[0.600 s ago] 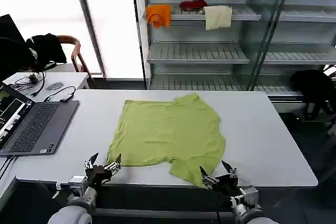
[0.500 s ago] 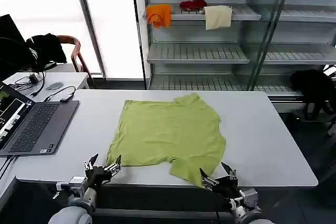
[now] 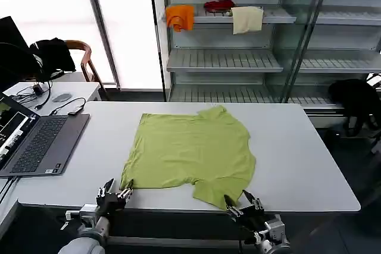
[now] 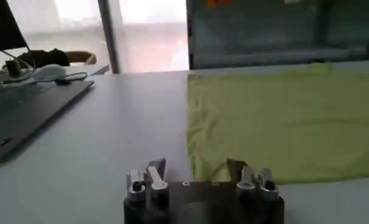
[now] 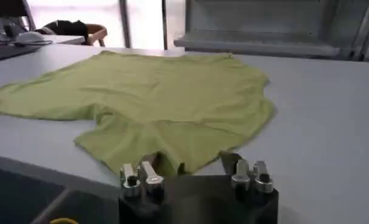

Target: Fold and organize the clothes.

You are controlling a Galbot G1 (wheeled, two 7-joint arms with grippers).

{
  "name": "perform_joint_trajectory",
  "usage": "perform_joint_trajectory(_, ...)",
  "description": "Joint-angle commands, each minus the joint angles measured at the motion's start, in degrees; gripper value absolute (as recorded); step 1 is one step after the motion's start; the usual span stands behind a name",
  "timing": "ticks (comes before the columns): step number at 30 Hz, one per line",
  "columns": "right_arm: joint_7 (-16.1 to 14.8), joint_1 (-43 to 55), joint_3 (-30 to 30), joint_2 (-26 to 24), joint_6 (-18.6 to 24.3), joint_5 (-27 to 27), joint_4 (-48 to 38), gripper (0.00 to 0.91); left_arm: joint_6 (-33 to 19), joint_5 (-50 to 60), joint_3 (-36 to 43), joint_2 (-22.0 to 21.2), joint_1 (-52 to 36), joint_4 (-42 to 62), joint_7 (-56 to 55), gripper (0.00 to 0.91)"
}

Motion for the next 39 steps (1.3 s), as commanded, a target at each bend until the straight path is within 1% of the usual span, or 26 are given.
perform_joint_trajectory(1, -0.04, -0.22, -0.21, 0.1, 0.17, -0.45, -0.51, 0.0, -0.5, -0.06, 0.02, 0.08, 0.58, 0.4, 0.36, 0.0)
perform_joint_trajectory(10, 0.37, 0.1, 0.18, 0.11, 0.43, 0.15, -0.04, 0.0, -1.42, -0.01, 0.61, 0.15, 1.06, -0.22, 1.08, 0.0)
perform_joint_trajectory(17, 3.81, 1.02, 0.16, 1.17, 0.22, 3.64, 1.85, 0.0, -1.88, -2.06, 0.64, -0.49, -0.34, -3.29, 0.05, 0.0)
perform_joint_trajectory(19, 4.69, 2.64, 0.62, 1.87, -0.12, 4.33, 1.98, 0.0, -1.66, -1.85, 0.58, -0.68, -1.55, -4.1, -0.23, 0.0)
perform_joint_trajectory(23, 5.56, 8.12, 1.4, 3.25, -3.07, 5.48, 1.04, 0.0, 0.06, -2.37, 0.5, -0.51, -5.47, -3.63, -0.23, 0.0)
perform_joint_trajectory(27, 6.6, 15.4, 1.25, 4.3, -5.41, 5.94, -2.3, 0.0, 1.57, -3.17, 1.13, -0.12, -9.53, -0.89, -0.24, 0.0)
perform_joint_trajectory(29, 7.53, 18.54, 0.82, 5.28, -5.69, 6.07, -4.55, 0.0, 2.14, -3.06, 1.25, -0.5, -11.76, 0.72, -0.67, 0.0)
perform_joint_trajectory(34, 8.28, 23.53, -0.01, 7.24, -5.73, 7.2, -8.51, 0.0, 3.3, -3.19, 1.62, -1.52, -15.94, 3.07, -1.26, 0.0)
perform_joint_trajectory(39, 8.48, 27.2, -1.19, 7.13, -5.78, 6.84, -13.19, 0.0, 3.99, -2.94, 2.68, -1.95, -18.79, 6.05, -1.55, 0.0)
